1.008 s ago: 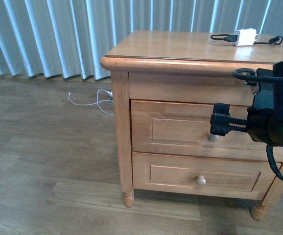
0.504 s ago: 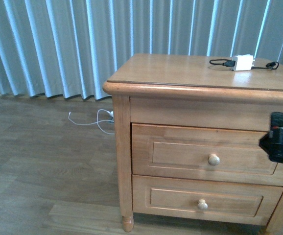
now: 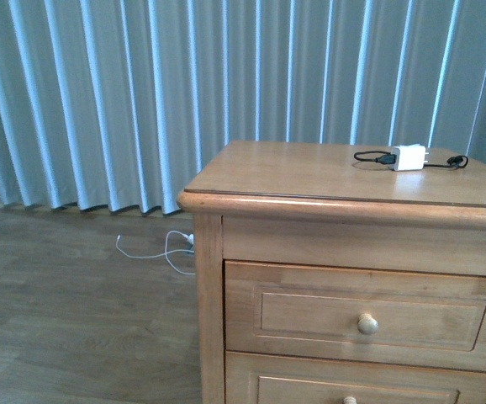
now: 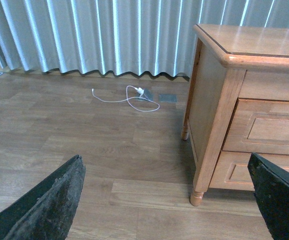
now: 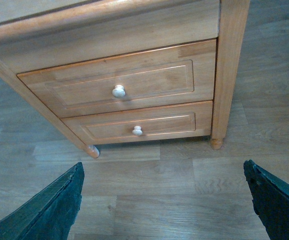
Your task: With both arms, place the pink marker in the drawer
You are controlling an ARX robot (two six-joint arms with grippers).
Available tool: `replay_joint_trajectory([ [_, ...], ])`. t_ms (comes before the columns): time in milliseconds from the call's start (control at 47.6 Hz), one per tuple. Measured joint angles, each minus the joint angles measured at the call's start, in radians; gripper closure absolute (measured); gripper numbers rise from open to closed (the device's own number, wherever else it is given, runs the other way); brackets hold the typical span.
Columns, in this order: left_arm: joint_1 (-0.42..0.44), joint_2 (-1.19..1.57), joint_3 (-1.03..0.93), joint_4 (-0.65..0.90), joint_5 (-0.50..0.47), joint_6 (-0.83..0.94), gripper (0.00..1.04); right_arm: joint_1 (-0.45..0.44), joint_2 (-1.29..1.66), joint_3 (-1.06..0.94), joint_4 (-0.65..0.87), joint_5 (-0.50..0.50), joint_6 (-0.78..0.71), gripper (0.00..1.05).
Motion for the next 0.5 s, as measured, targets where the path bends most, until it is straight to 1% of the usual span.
replay_joint_trajectory([
  [105,0.0,0.0,0.0,0.0,0.0,0.0,0.06,-0.022,-0.09,-0.015,-0.026,-0.004,0.018,0.09],
  [252,0.0,0.0,0.0,0.0,0.0,0.0,0.06,-0.023,-0.099,-0.019,-0.019,0.0,0.021,0.09],
  [315,0.0,0.0,0.0,0.0,0.0,0.0,0.06,-0.004,-0.135,-0.097,0.158,0.061,-0.047,0.18],
  [357,0.0,0.0,0.0,0.0,0.0,0.0,0.06,0.002,-0.158,-0.136,0.245,0.069,-0.086,0.23],
  [399,0.0,0.0,0.0,0.0,0.0,0.0,0.06,0.006,-0.187,-0.178,0.344,0.075,-0.134,0.32],
  [441,0.0,0.0,0.0,0.0,0.0,0.0,0.06,0.007,-0.213,-0.195,0.379,0.076,-0.167,0.43],
  [504,0.0,0.0,0.0,0.0,0.0,0.0,0.06,0.007,-0.229,-0.211,0.381,0.076,-0.186,0.54],
])
